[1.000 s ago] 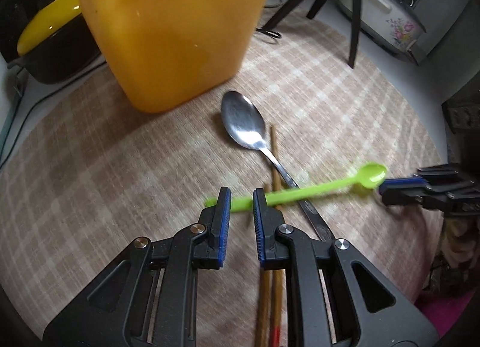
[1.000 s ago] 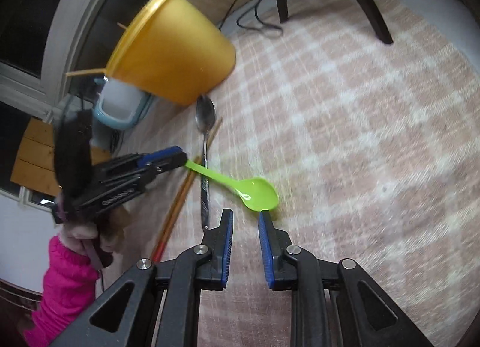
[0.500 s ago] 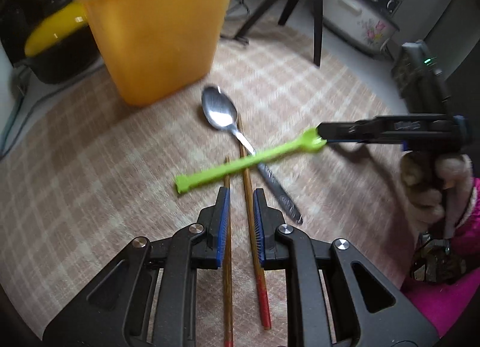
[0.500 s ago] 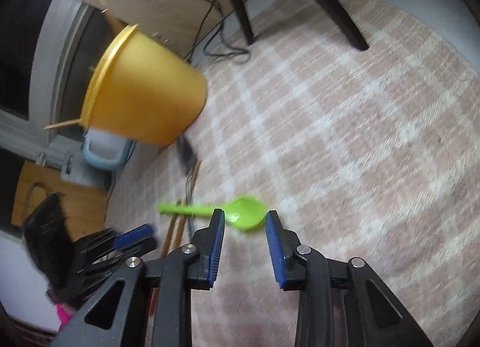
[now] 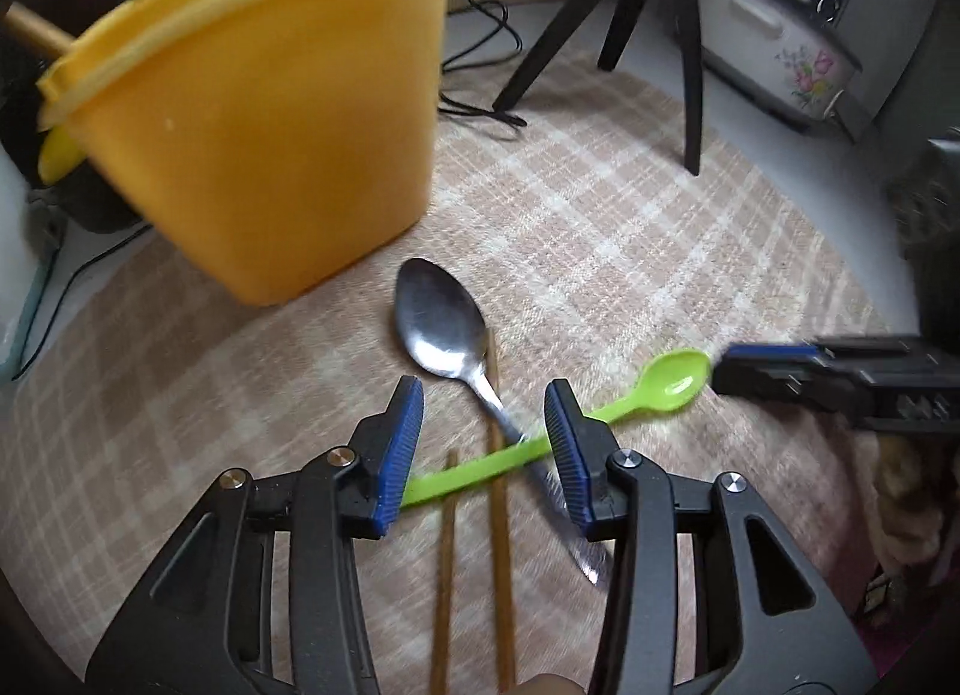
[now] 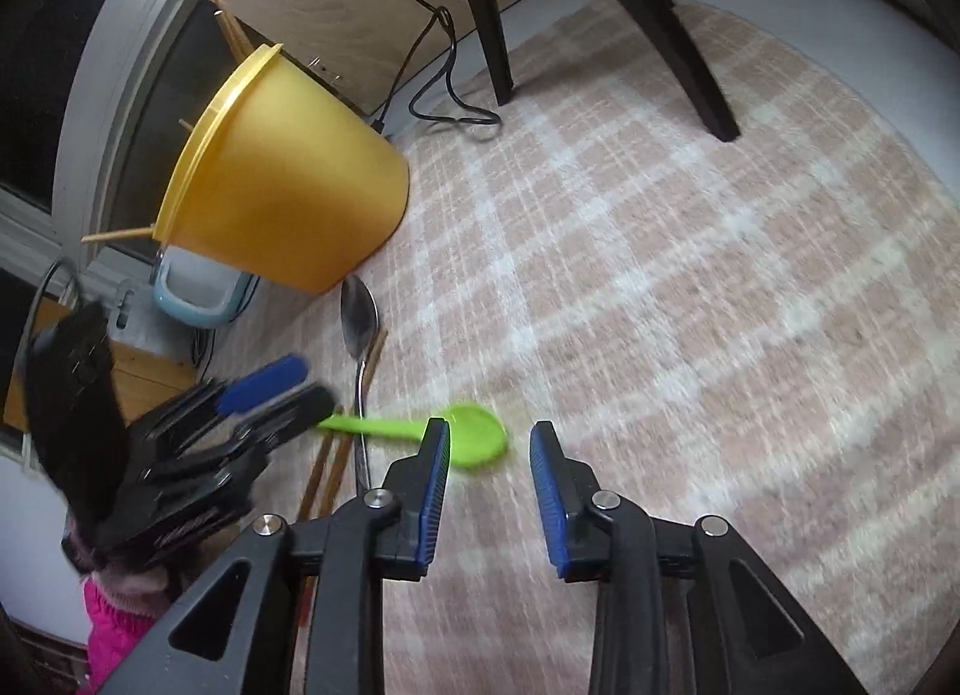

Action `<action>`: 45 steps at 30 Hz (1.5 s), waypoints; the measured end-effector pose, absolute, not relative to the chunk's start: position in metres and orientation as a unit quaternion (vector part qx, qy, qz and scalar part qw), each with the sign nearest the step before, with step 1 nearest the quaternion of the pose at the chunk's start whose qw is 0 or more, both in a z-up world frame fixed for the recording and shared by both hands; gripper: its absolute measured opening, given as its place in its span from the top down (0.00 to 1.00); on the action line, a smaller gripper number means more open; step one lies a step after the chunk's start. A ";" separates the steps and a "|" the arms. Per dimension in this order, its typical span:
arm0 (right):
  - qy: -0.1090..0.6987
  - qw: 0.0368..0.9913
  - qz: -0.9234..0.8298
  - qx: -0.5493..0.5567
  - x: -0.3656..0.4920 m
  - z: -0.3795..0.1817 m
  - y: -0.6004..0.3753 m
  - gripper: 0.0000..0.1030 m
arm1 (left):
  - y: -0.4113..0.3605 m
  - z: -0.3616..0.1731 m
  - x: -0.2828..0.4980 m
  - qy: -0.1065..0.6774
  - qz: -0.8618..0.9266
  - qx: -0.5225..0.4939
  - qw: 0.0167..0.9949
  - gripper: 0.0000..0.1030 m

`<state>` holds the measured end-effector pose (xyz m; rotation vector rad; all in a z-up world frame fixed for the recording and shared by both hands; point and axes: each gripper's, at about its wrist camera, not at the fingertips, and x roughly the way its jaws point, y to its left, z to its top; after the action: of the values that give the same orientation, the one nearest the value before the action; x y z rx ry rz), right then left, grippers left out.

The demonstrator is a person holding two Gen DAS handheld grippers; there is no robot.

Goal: Organize utensils

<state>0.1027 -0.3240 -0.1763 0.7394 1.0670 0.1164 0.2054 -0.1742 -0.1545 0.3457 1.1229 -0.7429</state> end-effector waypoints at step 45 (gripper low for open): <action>0.485 0.757 0.056 0.434 0.136 -0.193 -0.310 0.85 | -0.157 -0.166 0.134 0.533 -0.390 0.142 0.737 0.86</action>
<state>0.1361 -0.3097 -0.1929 0.9448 1.0576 0.1215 0.1340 -0.1568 -0.1661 0.3111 1.1713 -0.8564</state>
